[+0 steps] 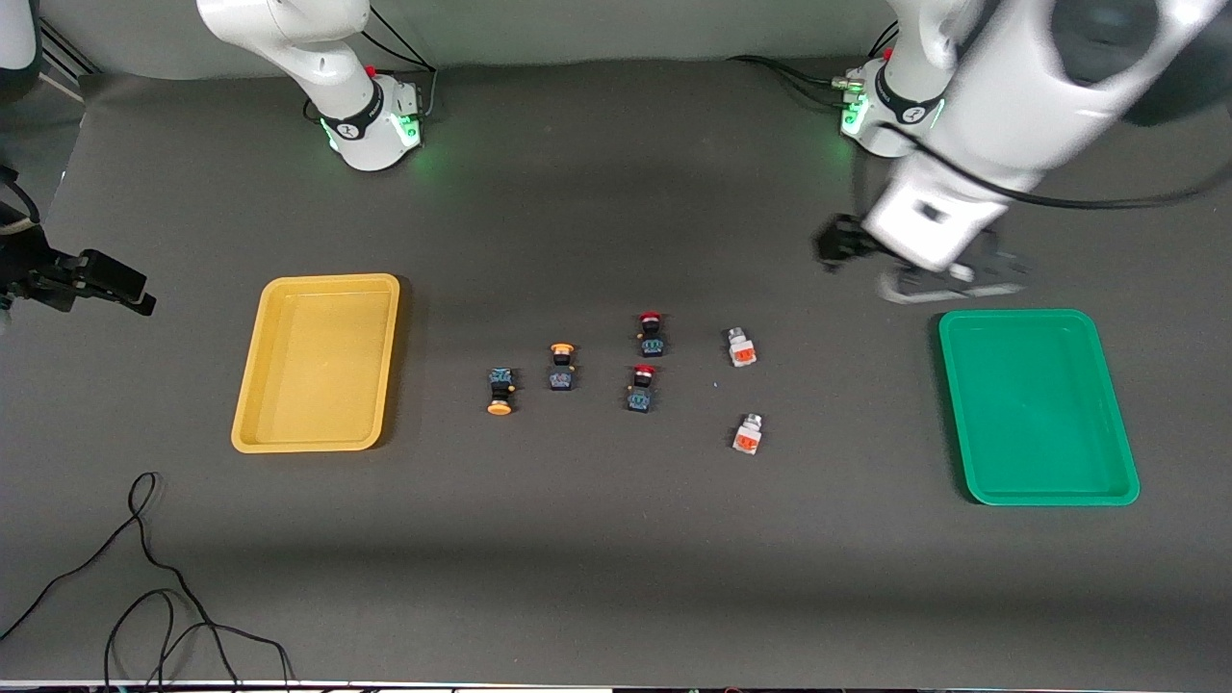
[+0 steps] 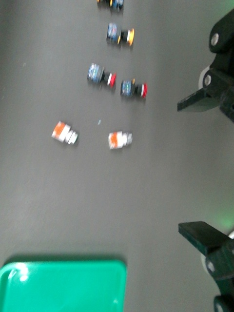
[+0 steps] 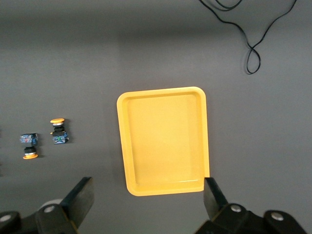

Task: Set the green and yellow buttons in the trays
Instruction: 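Grasp a white button with the left gripper while the right grasps a yellow one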

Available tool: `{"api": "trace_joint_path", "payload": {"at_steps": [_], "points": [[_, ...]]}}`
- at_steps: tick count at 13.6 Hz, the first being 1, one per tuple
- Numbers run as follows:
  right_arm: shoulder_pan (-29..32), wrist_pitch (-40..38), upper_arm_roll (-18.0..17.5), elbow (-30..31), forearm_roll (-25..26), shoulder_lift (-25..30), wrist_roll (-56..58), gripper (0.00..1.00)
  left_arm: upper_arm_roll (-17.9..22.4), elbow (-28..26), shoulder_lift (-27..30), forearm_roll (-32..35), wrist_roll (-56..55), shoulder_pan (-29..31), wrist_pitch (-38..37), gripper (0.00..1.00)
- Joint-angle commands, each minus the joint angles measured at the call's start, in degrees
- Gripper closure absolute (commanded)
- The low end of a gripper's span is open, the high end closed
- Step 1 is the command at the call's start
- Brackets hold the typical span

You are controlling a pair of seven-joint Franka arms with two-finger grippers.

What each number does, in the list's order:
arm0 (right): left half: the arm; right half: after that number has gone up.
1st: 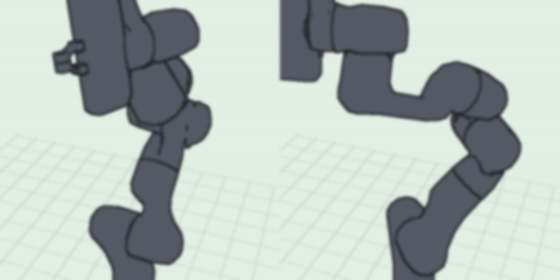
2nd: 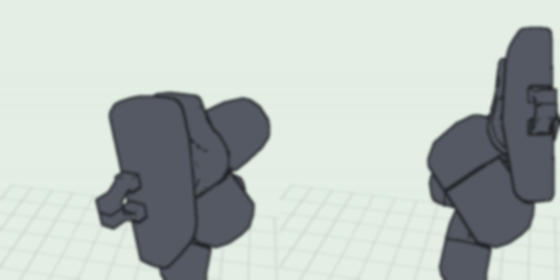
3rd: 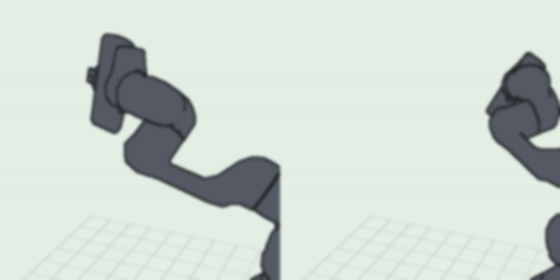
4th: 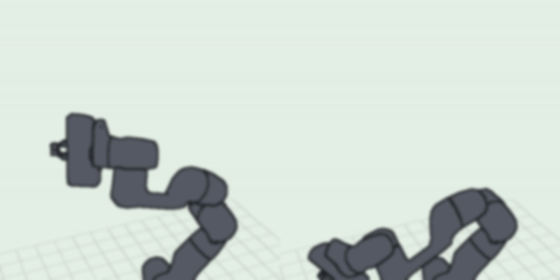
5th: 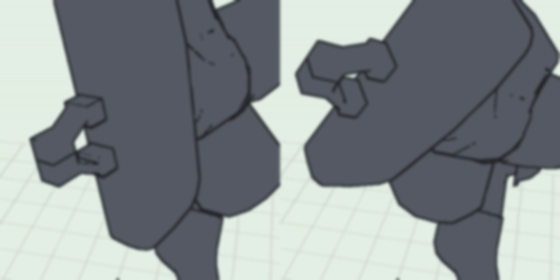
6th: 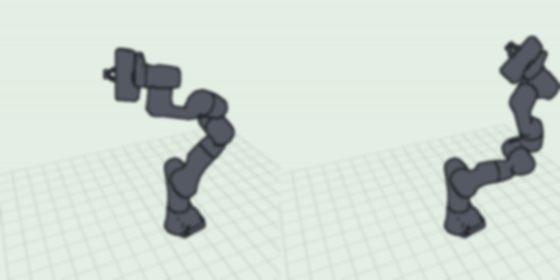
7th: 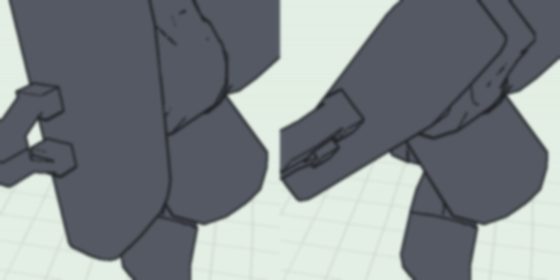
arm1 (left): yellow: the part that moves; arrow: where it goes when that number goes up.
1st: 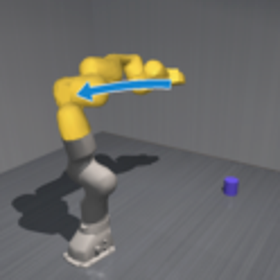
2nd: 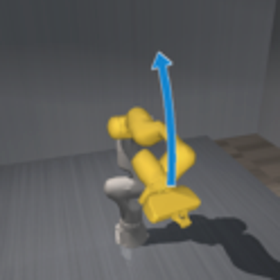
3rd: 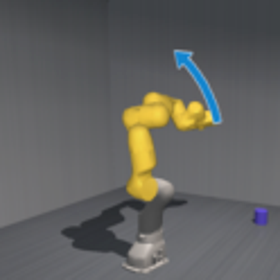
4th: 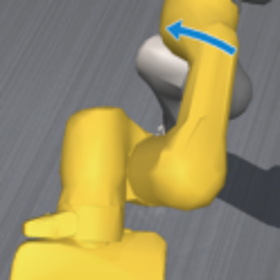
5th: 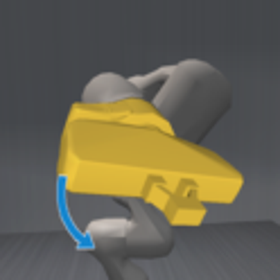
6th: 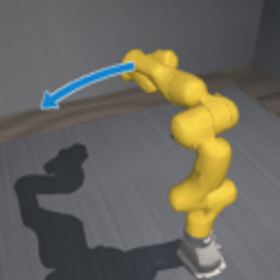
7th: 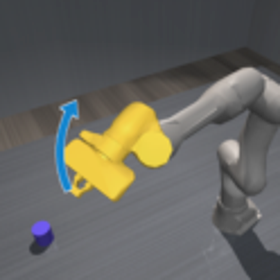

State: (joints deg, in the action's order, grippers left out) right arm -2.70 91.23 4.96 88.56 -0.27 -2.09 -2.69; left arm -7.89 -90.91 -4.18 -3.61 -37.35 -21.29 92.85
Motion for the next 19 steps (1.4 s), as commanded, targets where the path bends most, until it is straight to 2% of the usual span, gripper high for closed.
{"api": "trace_joint_path", "payload": {"at_steps": [1, 3, 5, 7, 10, 13, 15, 16, 19], "points": [[-0.64, -0.79, -0.12, -0.84, -1.22, -0.64, 0.14, 0.0, 0.77, -2.78, 1.46, 0.88, -8.17, -7.78, 2.42, 0.0], [-1.08, -0.88, -0.21, -0.75, -2.88, -0.81, 0.14, 0.0, 0.77, -5.84, 1.37, 0.98, -8.35, -8.86, 4.17, 0.01], [-2.57, -0.8, -0.21, -0.4, -4.74, -0.99, -4.48, 0.0, 0.86, -11.89, 1.63, 1.5, -7.47, -8.42, 9.08, 0.01], [-7.04, -0.62, -0.21, -0.31, -4.74, -2.12, -11.52, 0.0, 0.77, -17.87, 1.46, 4.48, -7.38, -8.68, 14.96, 0.01], [-12.41, 1.91, -0.12, -0.14, -4.74, -5.72, -20.11, 0.0, 0.77, -24.91, -0.56, 4.58, -5.11, -8.86, 24.36, 0.01], [-16.02, 6.48, -0.21, 3.27, -5.61, -8.37, -23.68, 0.0, 0.77, -29.67, -5.64, 4.58, -2.99, -9.12, 35.96, 0.01], [-16.29, 12.44, -0.12, 10.11, -9.38, -8.29, -23.59, 0.0, 0.77, -33.0, -9.95, 4.58, -2.46, -8.6, 46.05, 0.01], [-17.33, 16.13, -0.12, 13.28, -9.57, -8.2, -23.59, 0.0, 0.77, -34.5, -12.06, 4.58, -2.46, -8.68, 50.89, 0.01], [-19.62, 21.87, -0.12, 16.21, -9.66, -11.26, -25.25, 0.0, 0.86, -35.13, -18.13, 4.58, -1.59, -7.37, 58.75, 0.01]]}}
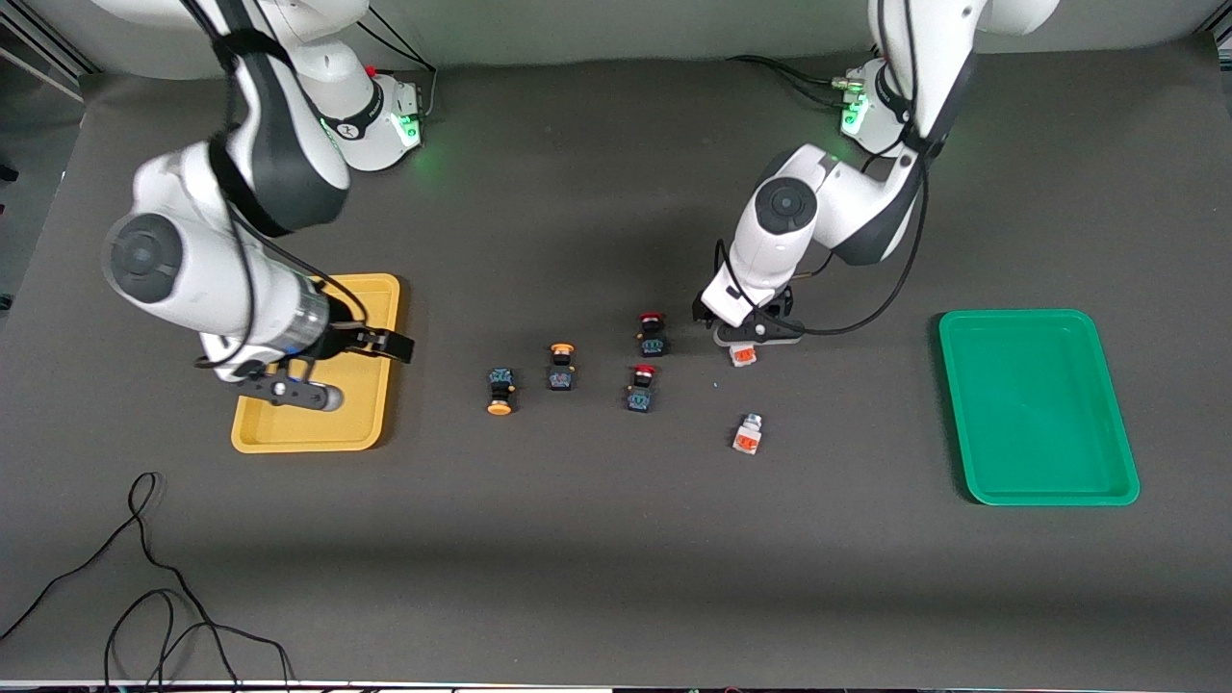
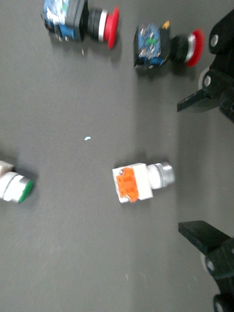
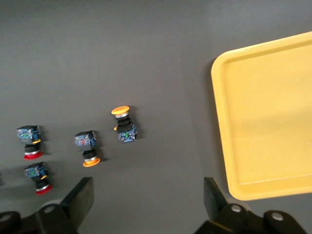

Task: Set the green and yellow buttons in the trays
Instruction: 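Grasp a white button with the left gripper while the right grasps a yellow one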

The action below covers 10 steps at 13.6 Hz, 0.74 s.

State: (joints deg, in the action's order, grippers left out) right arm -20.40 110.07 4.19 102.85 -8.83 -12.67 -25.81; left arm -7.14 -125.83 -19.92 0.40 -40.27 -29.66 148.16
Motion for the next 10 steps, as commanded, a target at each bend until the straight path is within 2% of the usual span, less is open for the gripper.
{"api": "trace_joint_path", "payload": {"at_steps": [1, 3, 5, 10], "points": [[-2.97, 5.13, 0.64, 1.91, -1.19, -2.34, -3.44, 0.0, 0.2, -0.21, -3.62, 0.57, 3.42, 1.62, 4.76, 0.01], [-5.16, 9.7, 0.64, 2.17, -1.28, -5.86, -5.73, 0.0, 0.2, 0.06, -4.68, 0.57, 5.63, 4.08, 5.21, 0.01], [-6.4, 14.62, 0.64, 2.61, -1.28, -9.2, -8.02, 0.0, 0.29, 0.84, -6.61, 0.48, 5.9, 4.26, 6.08, 0.01], [-8.69, 22.71, 0.56, 2.35, -1.28, -17.72, -8.11, 0.0, 0.02, 1.46, -6.71, -0.05, 2.05, 3.65, 5.91, 0.05]]}}
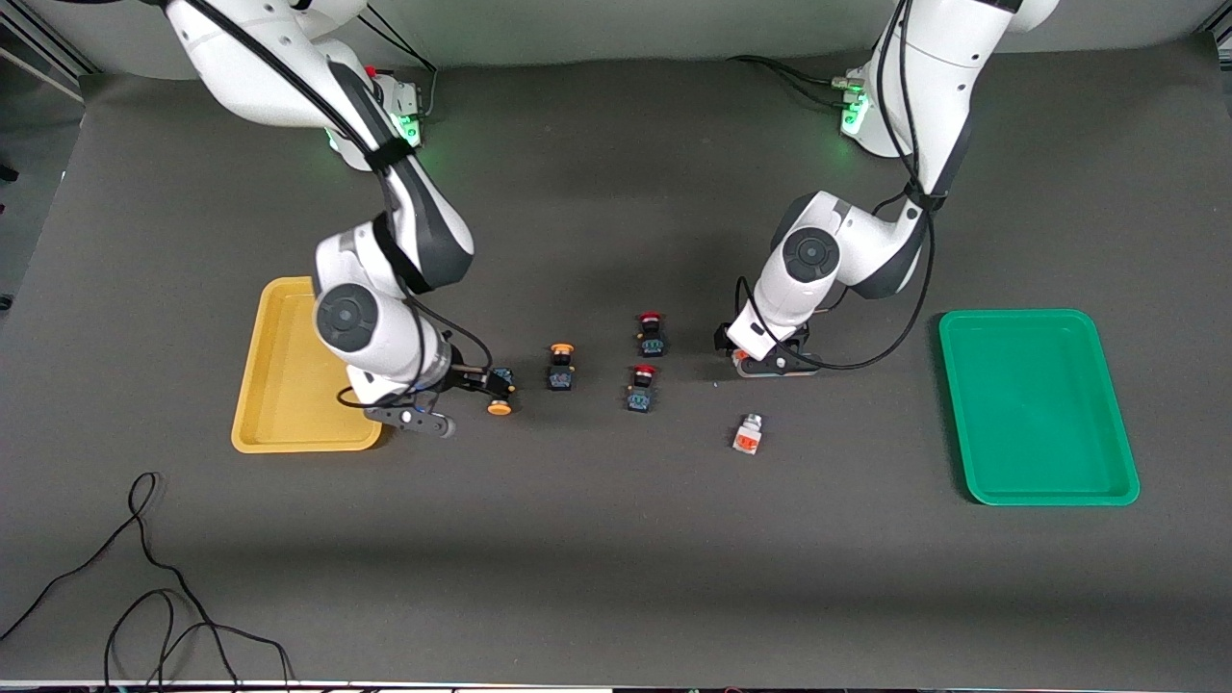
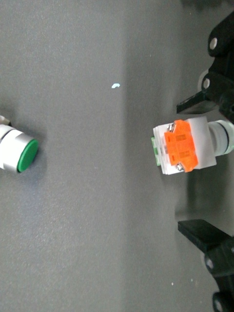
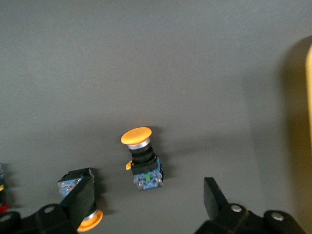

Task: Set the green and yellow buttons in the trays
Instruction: 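Grasp a white button with the left gripper while the right grasps a yellow one, then lower the white button into the green tray while the right gripper fills the yellow tray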

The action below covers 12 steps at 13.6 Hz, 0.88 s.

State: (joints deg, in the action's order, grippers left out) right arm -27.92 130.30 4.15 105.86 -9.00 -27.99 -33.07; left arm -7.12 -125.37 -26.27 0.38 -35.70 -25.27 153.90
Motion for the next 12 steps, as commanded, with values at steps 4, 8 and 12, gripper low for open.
{"api": "trace_joint_path", "payload": {"at_steps": [4, 8, 12], "points": [[-2.49, 6.8, 0.68, -0.75, -1.11, -6.72, -0.86, 0.0, 0.0, 1.27, -0.36, -0.03, -3.41, -1.71, -0.09, 0.79], [-2.84, 7.6, 0.68, -0.75, -1.11, -8.13, -0.77, 0.06, 0.09, 1.53, 0.6, -0.03, -4.02, -1.19, -0.36, 1.0], [-2.84, 7.6, 0.68, -0.75, -1.11, -8.83, -0.68, 0.49, 0.62, 10.64, 10.95, -0.03, -2.62, 2.23, -25.58, 1.0]]}}
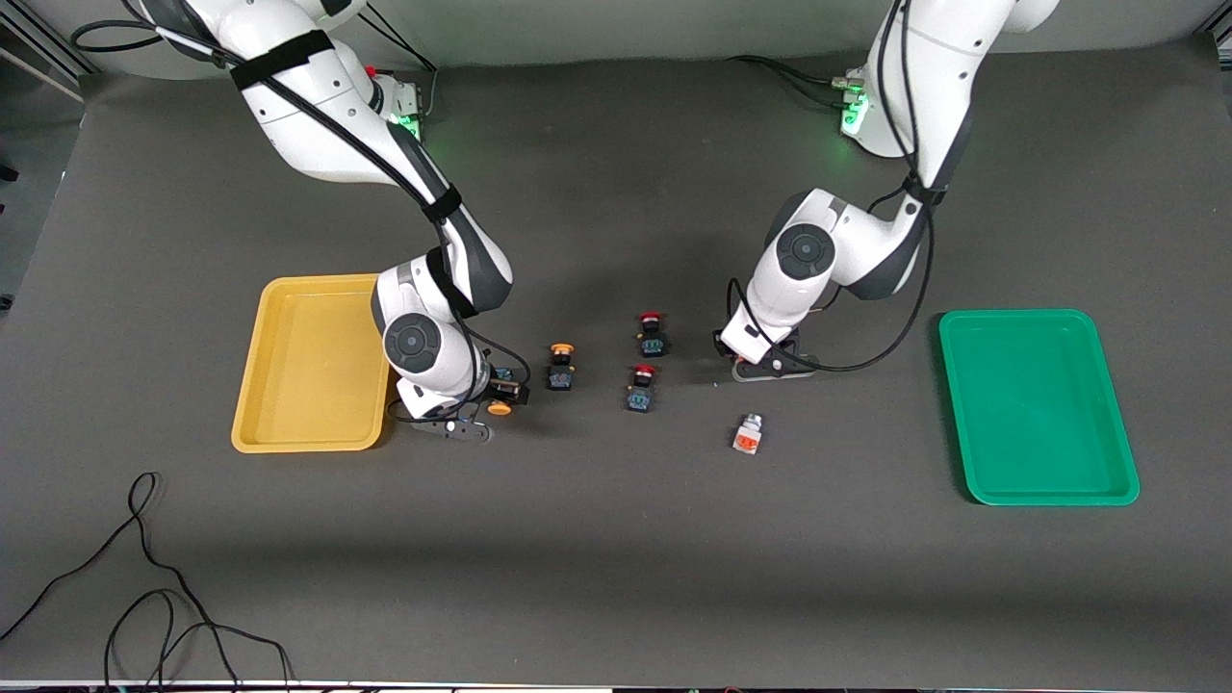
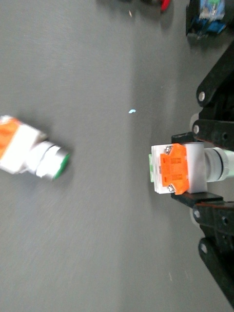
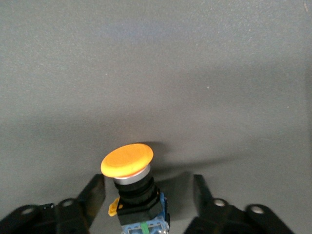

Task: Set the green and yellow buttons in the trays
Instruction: 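Lower the white button into the green tray while the right gripper fills the yellow tray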

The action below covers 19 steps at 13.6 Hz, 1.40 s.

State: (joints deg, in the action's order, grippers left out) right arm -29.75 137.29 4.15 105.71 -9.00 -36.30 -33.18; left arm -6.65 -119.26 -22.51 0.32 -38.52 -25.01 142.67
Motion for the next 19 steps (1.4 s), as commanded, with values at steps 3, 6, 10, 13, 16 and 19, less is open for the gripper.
{"api": "trace_joint_path", "payload": {"at_steps": [3, 6, 10, 13, 16, 19], "points": [[-1.02, 0.61, 0.68, -0.68, -1.1, -0.18, -0.48, 1.0, 0.14, 12.72, 11.43, -0.41, 9.03, 7.15, -32.16, 1.0], [-0.75, -0.18, 0.94, -0.68, -1.1, 2.27, 0.13, 1.0, 0.14, 12.73, 12.76, -0.41, 33.15, 21.44, -35.08, 1.0], [0.56, -11.4, 4.53, -0.59, -1.02, 10.52, 5.19, 1.0, 0.23, 13.17, 8.38, 0.11, 54.14, 35.45, -30.63, 1.0], [0.57, -19.85, 12.25, -0.33, -1.02, 14.49, 18.36, 1.0, 0.23, 13.08, -0.39, 0.64, 56.45, 38.19, -19.75, 1.0], [0.48, -22.34, 18.5, 2.21, -1.1, 15.55, 30.33, 1.0, 0.32, 13.08, -7.18, 0.64, 56.27, 39.25, -12.07, 1.0], [0.57, -20.32, 22.55, 6.34, -1.19, 15.64, 38.07, 1.0, 0.32, 13.17, -8.51, 0.64, 55.66, 38.82, -11.71, 1.0]]}}
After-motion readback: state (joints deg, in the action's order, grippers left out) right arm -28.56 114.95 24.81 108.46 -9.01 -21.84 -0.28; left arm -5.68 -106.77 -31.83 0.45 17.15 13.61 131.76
